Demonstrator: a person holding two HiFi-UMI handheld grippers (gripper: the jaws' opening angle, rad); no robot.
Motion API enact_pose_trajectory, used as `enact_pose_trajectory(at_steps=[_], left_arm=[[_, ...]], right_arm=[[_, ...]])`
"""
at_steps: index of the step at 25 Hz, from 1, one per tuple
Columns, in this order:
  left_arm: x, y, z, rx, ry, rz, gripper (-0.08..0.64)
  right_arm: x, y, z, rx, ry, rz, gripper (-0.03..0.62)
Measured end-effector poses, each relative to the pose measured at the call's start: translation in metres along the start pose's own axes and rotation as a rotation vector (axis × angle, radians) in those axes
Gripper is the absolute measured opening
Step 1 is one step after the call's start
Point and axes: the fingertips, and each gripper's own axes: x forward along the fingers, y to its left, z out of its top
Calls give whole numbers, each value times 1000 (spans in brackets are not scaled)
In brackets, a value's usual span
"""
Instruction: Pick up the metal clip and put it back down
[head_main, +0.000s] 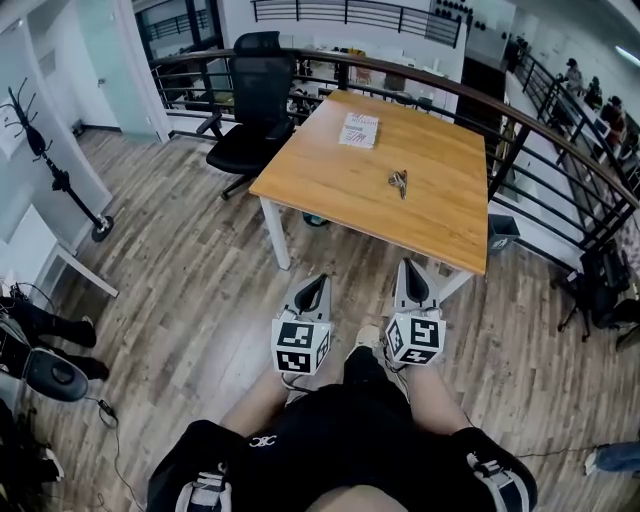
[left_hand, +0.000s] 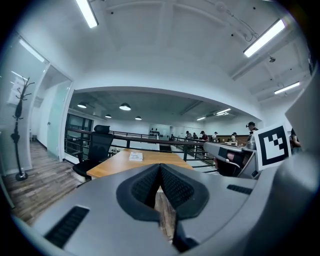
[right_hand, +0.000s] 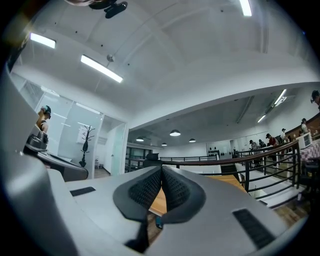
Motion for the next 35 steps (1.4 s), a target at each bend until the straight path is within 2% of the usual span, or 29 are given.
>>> enact_pose_trajectory(at_steps=[4,9,19,23,30,35], left_arm=[[47,25,4,-6,1,40,12],[129,47,6,-7,21,77,12],[365,58,58,38,83,50,12],[443,60,72,46,95,36,12],[518,74,76,34,119,9,12],[566,90,89,40,120,-49,12]], right_arm=[[52,-18,-13,8,7,19,17],[123,-61,-29,3,12,31,17],[320,-196,-41,40,45,28,17],[382,-237,-45,45,52,32,17],[442,-273,-58,30,82,12,17],[479,-288,-56,6,91,-42,16]])
